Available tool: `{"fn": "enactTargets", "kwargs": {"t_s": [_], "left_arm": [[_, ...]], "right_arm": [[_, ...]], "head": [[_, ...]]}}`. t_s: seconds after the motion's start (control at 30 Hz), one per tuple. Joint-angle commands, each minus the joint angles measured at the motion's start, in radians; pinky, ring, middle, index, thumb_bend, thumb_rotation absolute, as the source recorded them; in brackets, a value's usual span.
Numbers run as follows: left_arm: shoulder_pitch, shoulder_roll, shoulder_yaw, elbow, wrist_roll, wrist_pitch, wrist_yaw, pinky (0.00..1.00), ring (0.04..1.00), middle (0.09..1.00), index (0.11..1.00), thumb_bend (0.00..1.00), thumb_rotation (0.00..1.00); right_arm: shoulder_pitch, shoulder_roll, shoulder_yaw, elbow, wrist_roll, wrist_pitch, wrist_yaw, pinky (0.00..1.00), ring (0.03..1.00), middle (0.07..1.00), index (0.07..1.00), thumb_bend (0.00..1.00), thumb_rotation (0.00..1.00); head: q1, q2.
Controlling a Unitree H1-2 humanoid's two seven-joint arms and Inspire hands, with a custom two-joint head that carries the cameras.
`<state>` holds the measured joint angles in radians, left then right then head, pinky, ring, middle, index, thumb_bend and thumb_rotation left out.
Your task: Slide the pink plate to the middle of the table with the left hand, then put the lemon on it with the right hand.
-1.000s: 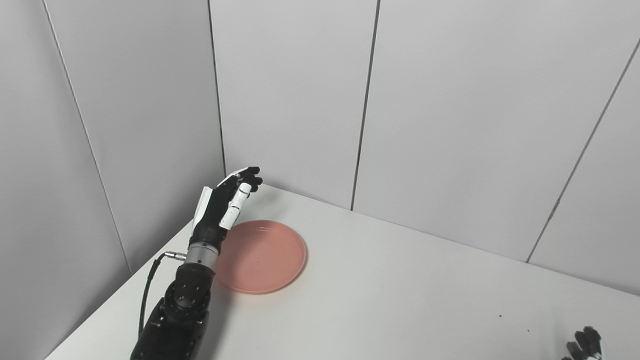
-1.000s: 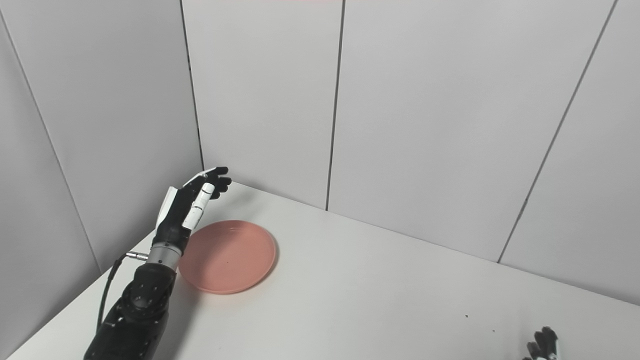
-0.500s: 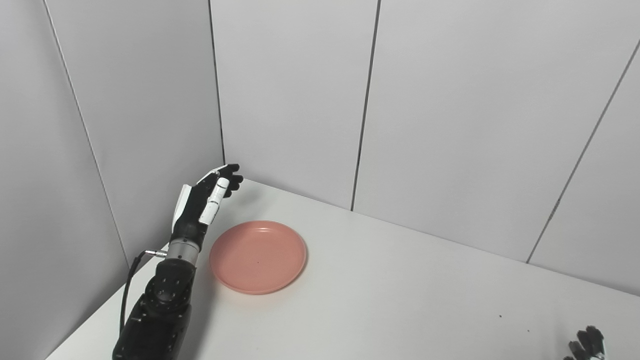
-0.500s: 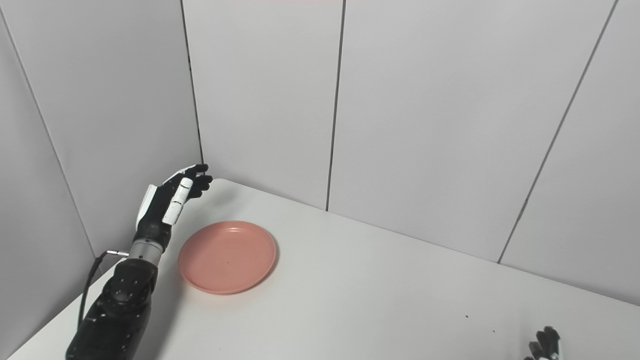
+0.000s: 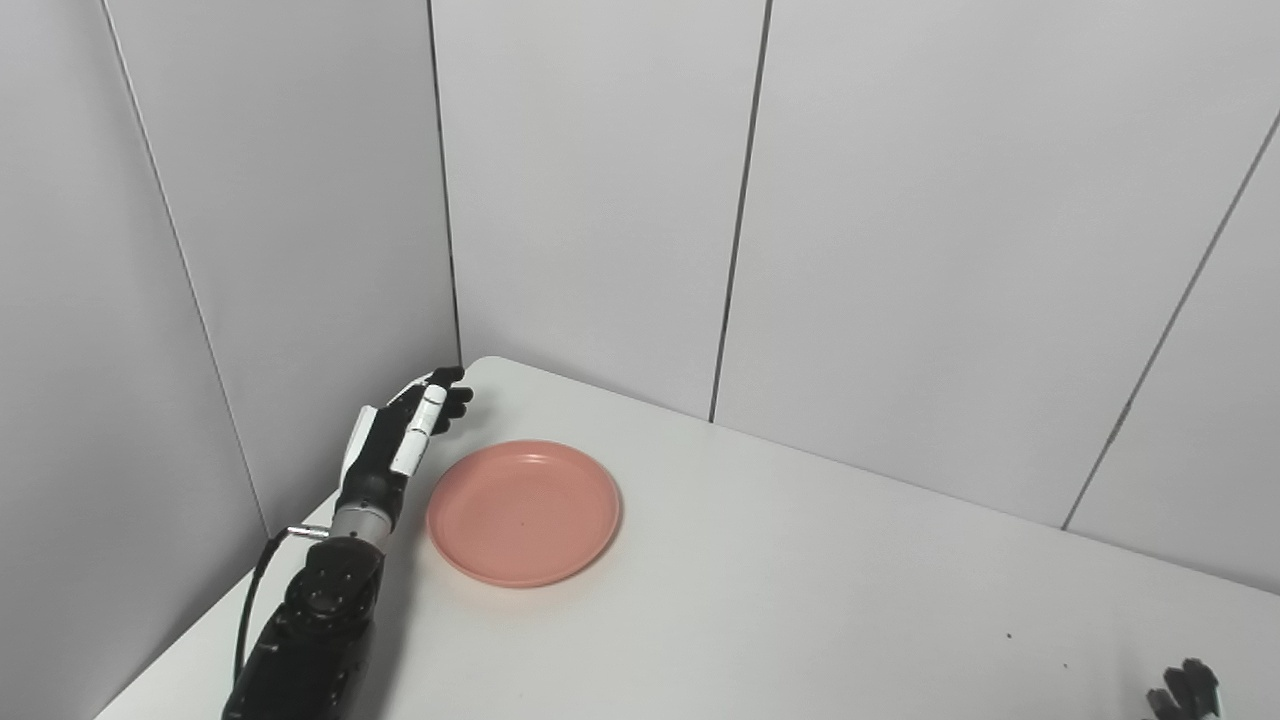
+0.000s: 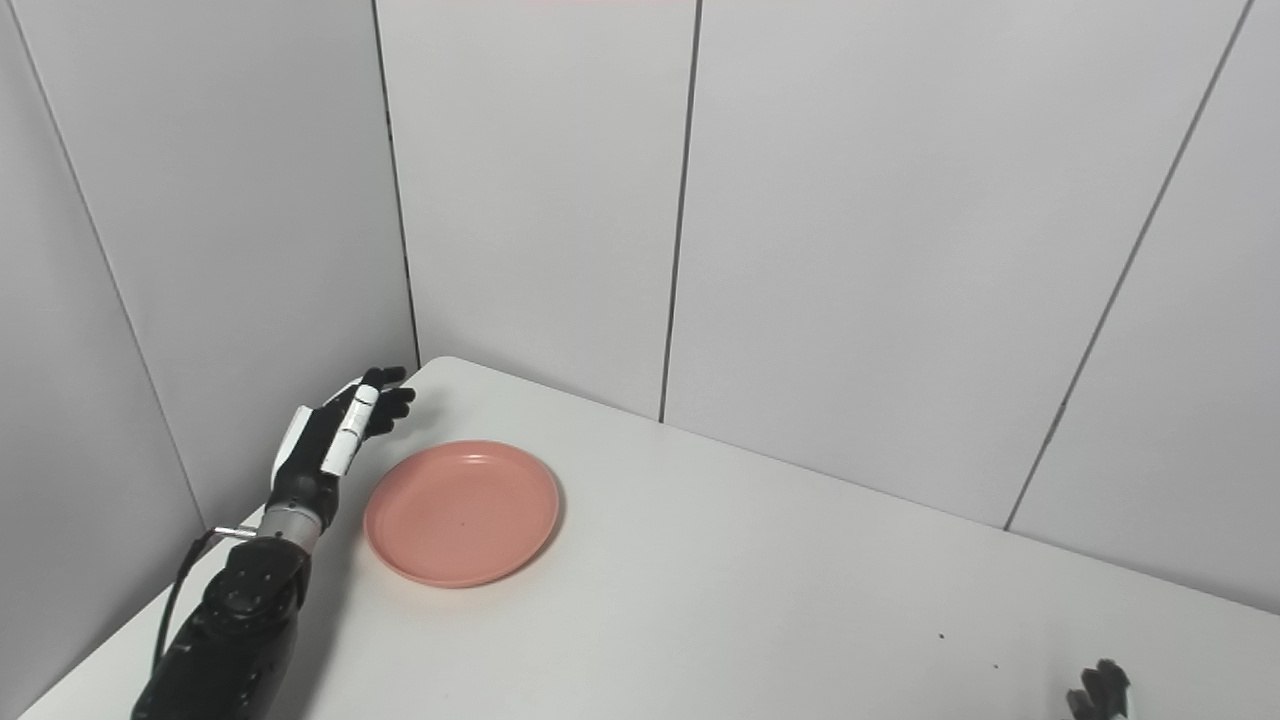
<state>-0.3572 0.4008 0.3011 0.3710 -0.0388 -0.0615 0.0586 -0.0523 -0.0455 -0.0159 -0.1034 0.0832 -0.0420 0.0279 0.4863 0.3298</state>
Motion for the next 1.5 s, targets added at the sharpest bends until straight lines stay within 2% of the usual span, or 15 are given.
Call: {"fn": "enactTargets", "kwargs": {"t_s": [0.0,0.33,0.8,1.23,1.47], "left_arm": [[-0.036,0.017,0.002,0.0,-0.004,-0.058,0.008,0.82,0.784,0.772,0.779,0.62,1.0],[-0.053,-0.009,0.016,0.064,-0.046,-0.074,0.016,0.83,0.788,0.772,0.777,0.66,1.0],[-0.06,-0.03,0.017,0.161,-0.087,-0.17,0.01,0.77,0.782,0.777,0.778,0.63,1.0],[-0.053,-0.066,0.003,0.149,-0.138,-0.165,-0.015,0.77,0.763,0.761,0.766,0.63,1.0],[-0.051,-0.096,-0.004,0.143,-0.158,-0.171,-0.034,0.76,0.767,0.768,0.77,0.61,1.0]], "right_arm": [[-0.017,-0.007,-0.003,-0.04,0.0,-0.011,0.008,1.0,1.0,1.0,1.0,0.34,1.0],[-0.007,-0.005,-0.001,-0.065,-0.003,0.012,0.005,1.0,1.0,1.0,1.0,0.32,1.0],[0.0,-0.009,0.001,-0.075,-0.009,0.018,0.004,1.0,1.0,1.0,1.0,0.34,1.0],[-0.002,-0.009,-0.001,-0.087,-0.006,0.032,0.007,1.0,1.0,1.0,1.0,0.32,1.0],[-0.002,-0.006,-0.004,-0.089,-0.009,0.04,0.001,1.0,1.0,1.0,1.0,0.34,1.0]], "head": [[0.001,0.002],[-0.001,0.011],[-0.002,0.021],[-0.01,0.034],[-0.013,0.037]]}}
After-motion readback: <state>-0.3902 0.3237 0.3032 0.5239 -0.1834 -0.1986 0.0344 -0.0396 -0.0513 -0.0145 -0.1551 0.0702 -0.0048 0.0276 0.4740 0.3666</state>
